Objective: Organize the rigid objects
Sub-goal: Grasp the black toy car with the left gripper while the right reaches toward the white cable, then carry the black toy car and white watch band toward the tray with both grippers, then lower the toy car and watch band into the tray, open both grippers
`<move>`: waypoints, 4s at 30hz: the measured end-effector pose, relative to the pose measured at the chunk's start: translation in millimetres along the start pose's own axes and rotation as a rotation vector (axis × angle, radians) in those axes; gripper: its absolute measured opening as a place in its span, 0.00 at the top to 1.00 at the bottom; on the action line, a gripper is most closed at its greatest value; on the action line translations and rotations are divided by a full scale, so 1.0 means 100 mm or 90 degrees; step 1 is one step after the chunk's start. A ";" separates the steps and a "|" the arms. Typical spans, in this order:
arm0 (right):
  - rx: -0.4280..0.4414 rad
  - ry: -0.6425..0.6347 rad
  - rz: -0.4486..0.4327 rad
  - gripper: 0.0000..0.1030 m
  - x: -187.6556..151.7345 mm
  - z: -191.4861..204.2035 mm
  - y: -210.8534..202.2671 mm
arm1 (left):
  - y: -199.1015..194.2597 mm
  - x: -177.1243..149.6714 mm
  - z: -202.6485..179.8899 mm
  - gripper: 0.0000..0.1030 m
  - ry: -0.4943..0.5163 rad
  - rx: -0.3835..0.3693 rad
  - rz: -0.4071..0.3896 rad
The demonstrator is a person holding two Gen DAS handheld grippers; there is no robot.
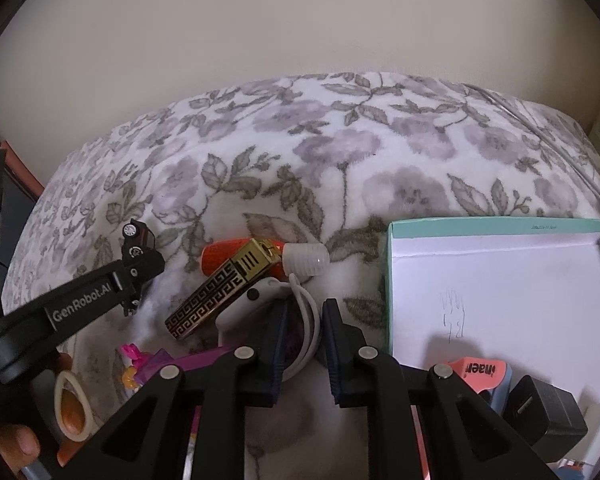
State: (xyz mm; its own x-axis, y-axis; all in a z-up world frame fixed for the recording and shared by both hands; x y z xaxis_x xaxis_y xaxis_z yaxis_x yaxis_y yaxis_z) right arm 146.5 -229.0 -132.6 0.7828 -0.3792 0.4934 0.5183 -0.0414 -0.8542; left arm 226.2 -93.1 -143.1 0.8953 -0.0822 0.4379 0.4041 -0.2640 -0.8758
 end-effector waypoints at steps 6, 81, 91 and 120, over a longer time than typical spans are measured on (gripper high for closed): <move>0.014 0.001 -0.017 0.87 0.06 0.01 -0.10 | -0.16 0.08 0.02 0.66 -0.009 -0.004 -0.022; -0.125 0.235 -0.015 0.88 -0.16 -2.15 -1.04 | -0.57 -0.76 -2.22 0.65 0.264 -0.096 -0.015; -0.128 0.235 0.005 0.87 -0.19 -2.17 -1.01 | -0.53 -0.91 -2.38 0.65 0.308 -0.098 -0.003; -0.150 0.224 0.012 0.84 -0.19 -2.14 -1.08 | -0.44 -0.96 -2.38 0.64 0.317 -0.072 0.023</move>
State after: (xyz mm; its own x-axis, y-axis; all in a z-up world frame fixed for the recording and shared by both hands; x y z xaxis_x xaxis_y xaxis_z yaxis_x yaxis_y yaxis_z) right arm 1.9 -414.7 -84.3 0.6050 -0.6721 0.4270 0.3804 -0.2271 -0.8965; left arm 78.2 -302.1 -98.6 0.6995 -0.5338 0.4752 0.3264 -0.3529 -0.8769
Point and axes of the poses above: each gripper's, at about its wrist camera, not at the fingertips, and y roughly the way its jaws point, z to its left, x to its top, the point moved 6 cm from there along y, roughly the way its jaws point, and after that the axes turned 1 degree about y, right-handed, at the moved point
